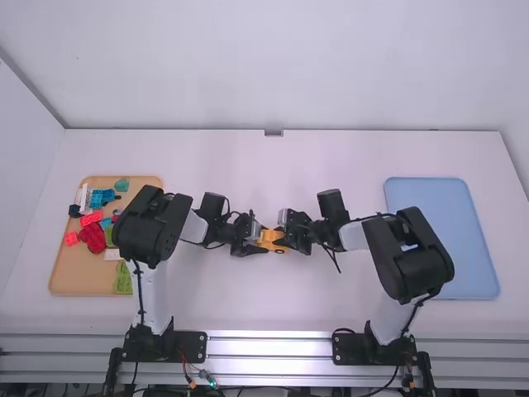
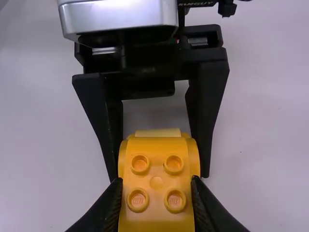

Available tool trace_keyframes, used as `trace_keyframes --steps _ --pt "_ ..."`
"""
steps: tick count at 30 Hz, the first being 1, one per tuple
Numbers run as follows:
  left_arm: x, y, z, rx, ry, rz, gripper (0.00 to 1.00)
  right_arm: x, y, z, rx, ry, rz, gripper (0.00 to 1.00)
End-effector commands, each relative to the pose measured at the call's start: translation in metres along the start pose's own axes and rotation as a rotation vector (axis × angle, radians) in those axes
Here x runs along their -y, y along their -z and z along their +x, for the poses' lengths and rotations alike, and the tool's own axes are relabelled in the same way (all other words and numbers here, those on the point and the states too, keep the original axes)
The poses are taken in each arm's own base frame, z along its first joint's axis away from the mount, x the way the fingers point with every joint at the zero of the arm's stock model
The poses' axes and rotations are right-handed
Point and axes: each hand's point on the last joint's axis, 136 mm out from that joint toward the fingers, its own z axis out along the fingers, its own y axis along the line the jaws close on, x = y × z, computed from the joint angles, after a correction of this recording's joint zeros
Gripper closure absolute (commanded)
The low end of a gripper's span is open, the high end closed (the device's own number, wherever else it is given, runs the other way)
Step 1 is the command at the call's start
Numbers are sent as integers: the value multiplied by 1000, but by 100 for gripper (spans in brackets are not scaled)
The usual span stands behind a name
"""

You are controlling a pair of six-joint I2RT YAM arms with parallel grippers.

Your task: Assemble lego blocks to make yellow taxi

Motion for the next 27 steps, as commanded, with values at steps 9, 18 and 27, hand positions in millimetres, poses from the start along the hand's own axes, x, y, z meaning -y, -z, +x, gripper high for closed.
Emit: trace_keyframes --steps 9,18,27 --pt "5 -4 5 -9 21 15 53 -7 -13 13 -87 -1 7 99" --pt "4 -4 5 -11 21 14 55 -5 -13 24 -75 -30 1 100" --pt "4 -4 5 -10 20 13 56 -5 5 22 7 -32 -35 100"
